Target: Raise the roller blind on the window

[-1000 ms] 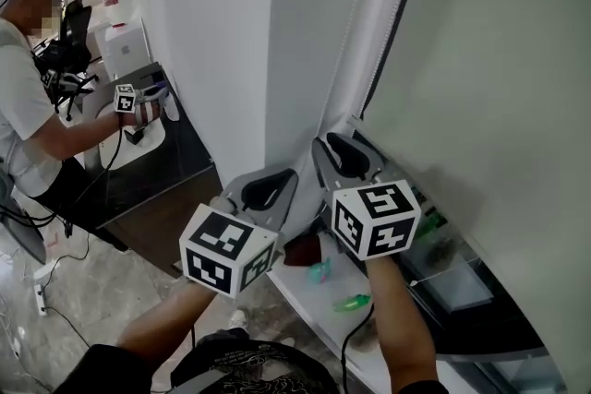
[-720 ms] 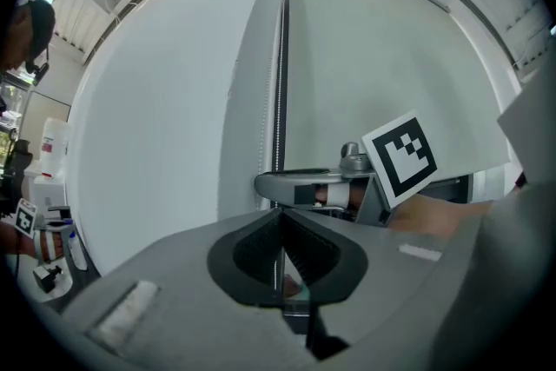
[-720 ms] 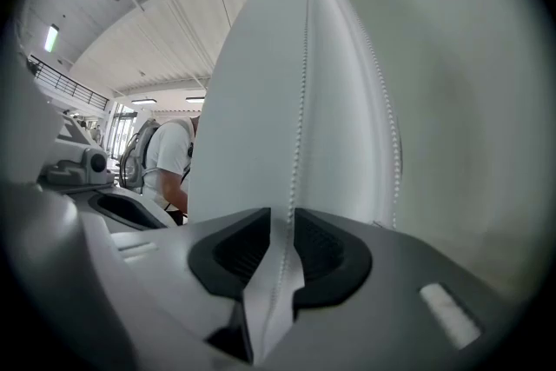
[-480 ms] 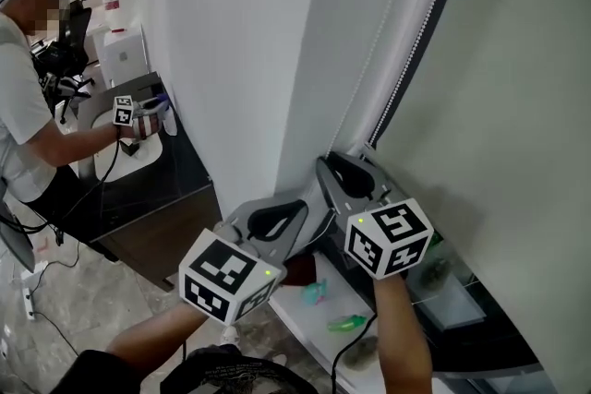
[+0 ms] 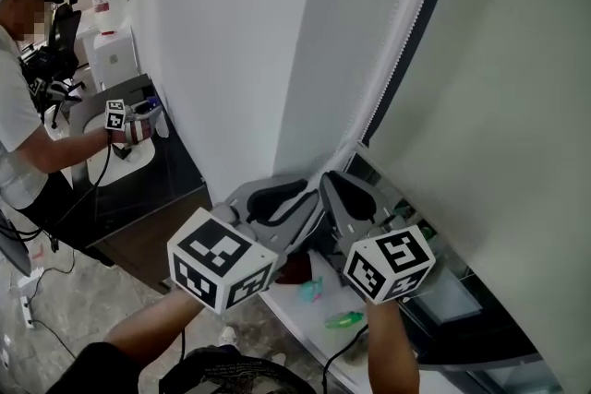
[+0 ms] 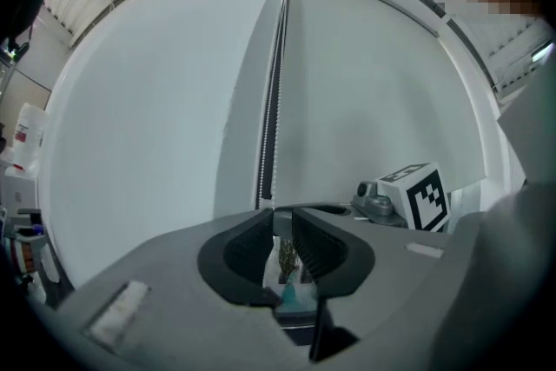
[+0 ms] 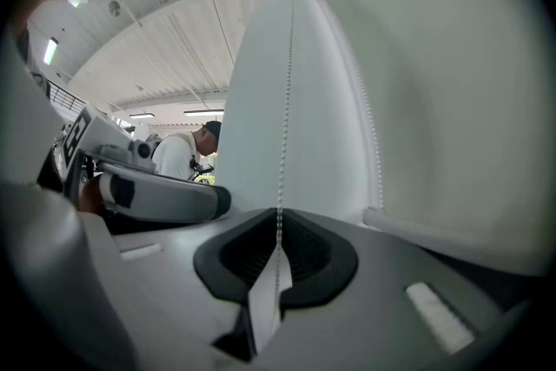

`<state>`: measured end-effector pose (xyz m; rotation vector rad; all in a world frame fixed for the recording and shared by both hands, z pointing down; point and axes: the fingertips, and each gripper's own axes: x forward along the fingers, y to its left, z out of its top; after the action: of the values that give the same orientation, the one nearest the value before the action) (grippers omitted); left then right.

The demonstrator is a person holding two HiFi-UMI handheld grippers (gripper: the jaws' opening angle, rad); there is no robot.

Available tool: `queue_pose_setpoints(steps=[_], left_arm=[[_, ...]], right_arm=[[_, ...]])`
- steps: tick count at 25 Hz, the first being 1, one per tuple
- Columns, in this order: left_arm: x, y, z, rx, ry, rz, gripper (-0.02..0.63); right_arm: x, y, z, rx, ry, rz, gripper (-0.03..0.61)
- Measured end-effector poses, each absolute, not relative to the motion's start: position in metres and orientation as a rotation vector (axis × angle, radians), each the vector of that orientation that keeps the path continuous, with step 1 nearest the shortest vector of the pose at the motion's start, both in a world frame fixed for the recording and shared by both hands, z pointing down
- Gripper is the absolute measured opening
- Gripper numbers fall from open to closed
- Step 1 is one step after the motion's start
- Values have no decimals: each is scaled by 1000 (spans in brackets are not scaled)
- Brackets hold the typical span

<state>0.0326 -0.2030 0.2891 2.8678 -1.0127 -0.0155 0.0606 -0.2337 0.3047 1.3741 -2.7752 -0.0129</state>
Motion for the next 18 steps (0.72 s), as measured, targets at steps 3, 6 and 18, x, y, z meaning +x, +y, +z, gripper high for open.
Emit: queue_pose_setpoints(steps=[3, 6, 18], left_arm=[[47, -203, 274, 2925, -966, -23, 95], [62, -209, 258, 2961, -933, -19, 98], [94, -223, 229, 3095, -945, 33, 58]], right_arm=[[66, -217, 302, 1414, -2776, -7, 21], [71, -208, 307, 1417, -2715, -12, 21], [90, -202, 320, 1464, -2628, 43, 21]])
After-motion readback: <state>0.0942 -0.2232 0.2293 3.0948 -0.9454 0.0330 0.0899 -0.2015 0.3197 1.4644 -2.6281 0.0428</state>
